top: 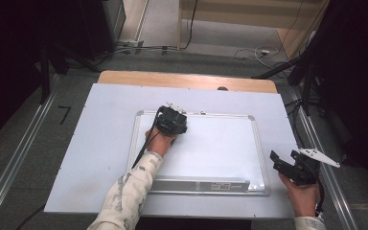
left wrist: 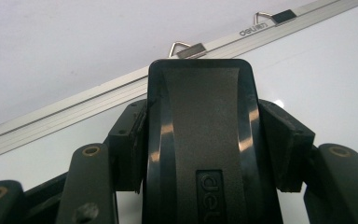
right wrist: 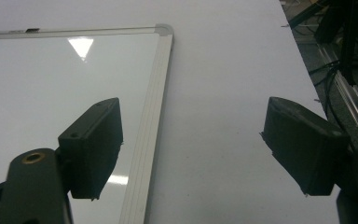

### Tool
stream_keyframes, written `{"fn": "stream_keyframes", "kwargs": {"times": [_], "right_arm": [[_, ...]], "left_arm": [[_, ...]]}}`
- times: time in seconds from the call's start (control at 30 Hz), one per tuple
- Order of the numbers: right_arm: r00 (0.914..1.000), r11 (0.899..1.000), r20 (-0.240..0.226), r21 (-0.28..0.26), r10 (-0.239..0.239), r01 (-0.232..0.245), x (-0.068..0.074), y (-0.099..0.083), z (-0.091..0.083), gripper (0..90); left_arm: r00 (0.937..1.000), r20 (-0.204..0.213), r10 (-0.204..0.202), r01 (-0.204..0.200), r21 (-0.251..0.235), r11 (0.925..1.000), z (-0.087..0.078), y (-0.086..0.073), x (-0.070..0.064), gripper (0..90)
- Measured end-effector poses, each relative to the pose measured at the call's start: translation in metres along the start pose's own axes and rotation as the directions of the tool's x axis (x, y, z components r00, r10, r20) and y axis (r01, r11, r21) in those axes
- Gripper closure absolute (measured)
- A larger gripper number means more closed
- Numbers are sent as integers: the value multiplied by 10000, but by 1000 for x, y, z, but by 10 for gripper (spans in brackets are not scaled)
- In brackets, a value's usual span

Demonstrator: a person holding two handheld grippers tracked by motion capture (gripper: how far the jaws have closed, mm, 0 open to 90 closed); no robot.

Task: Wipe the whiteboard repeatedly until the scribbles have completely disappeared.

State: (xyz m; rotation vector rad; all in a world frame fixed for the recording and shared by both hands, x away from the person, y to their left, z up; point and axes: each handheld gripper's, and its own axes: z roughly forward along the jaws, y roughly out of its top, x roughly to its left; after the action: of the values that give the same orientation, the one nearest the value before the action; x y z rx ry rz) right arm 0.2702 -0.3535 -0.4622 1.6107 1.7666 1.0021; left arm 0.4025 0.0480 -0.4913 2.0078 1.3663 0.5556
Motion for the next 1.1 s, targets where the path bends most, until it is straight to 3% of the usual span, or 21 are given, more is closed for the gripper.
{"fn": "stream_keyframes", "kwargs": {"times": [0.33,0.57,1.1], "right_arm": [[10000,10000,-8,31,38,-38,1,0,0,187],[10000,10000,-13,14,9,-9,1,0,1,191],[9999,10000,-87,-16,53,-54,2,1,2,196]], "left_arm": [[9999,-69,-141,141,-28,9999,-5,-5,13,405],[9998,-140,-133,133,30,9999,-4,-4,11,405],[9989,160,449,-451,150,9989,14,16,-30,405]]}}
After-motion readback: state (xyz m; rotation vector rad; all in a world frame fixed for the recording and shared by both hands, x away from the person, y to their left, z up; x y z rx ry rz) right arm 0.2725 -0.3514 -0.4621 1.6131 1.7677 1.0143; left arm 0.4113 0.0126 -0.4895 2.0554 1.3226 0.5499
